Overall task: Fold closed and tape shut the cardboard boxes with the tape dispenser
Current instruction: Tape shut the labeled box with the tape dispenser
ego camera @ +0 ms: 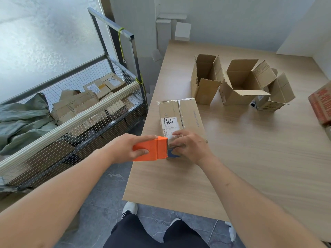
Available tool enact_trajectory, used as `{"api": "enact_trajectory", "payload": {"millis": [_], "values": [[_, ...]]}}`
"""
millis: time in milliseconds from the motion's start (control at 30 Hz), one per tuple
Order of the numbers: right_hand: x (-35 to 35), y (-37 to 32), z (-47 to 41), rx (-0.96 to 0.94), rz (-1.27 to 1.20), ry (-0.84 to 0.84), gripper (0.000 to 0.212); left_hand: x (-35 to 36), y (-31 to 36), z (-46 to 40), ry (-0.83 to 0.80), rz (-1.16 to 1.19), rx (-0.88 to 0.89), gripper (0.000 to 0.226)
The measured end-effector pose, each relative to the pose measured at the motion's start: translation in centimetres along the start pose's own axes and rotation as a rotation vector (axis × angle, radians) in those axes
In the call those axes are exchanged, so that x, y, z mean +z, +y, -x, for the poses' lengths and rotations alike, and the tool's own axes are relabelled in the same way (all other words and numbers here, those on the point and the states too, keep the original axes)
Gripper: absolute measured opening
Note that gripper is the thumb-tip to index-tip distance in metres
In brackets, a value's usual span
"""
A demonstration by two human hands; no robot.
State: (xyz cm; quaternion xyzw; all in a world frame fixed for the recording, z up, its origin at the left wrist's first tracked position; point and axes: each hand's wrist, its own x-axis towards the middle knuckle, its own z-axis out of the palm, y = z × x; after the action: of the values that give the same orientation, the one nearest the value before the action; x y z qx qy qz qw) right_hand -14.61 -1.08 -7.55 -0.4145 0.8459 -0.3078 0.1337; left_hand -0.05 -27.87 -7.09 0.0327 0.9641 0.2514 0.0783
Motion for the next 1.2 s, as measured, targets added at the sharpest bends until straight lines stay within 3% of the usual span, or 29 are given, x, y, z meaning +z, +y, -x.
{"api": "enact_trajectory", "payload": {"millis": [133, 367, 533, 633, 900, 1200], "values": [[1.8, 0.2, 0.7, -0.051, -0.056, 0.070, 0.013, 0.7, -0.3, 0.1, 0.022, 0.066, -0.001, 0.062], [2.9, -0.1, 1.0, -0.081, -0.046, 0.192, 0.028, 1.7, -1.9, 0.4, 0.006, 0.225, -0.029, 0.060], [3.0, -0.5, 1.2, -0.205, 0.136, 0.259, 0.023, 1.2, -2.7, 0.2, -0.022, 0.230, 0.010, 0.061], [3.5, -0.7, 1.2, -0.183, 0.152, 0.286, 0.021, 0.4, -3.0, 0.3, -0.056, 0.218, 0.047, 0.061], [3.6, -0.5, 1.1, 0.032, 0.073, 0.155, 0.022, -0.9, -3.5, 1.7, -0.057, 0.166, 0.076, 0.059], [3.7, -0.4, 0.7, 0.148, 0.084, 0.056, 0.025, -2.3, -4.2, 2.7, -0.016, 0.152, 0.013, 0.057]]}}
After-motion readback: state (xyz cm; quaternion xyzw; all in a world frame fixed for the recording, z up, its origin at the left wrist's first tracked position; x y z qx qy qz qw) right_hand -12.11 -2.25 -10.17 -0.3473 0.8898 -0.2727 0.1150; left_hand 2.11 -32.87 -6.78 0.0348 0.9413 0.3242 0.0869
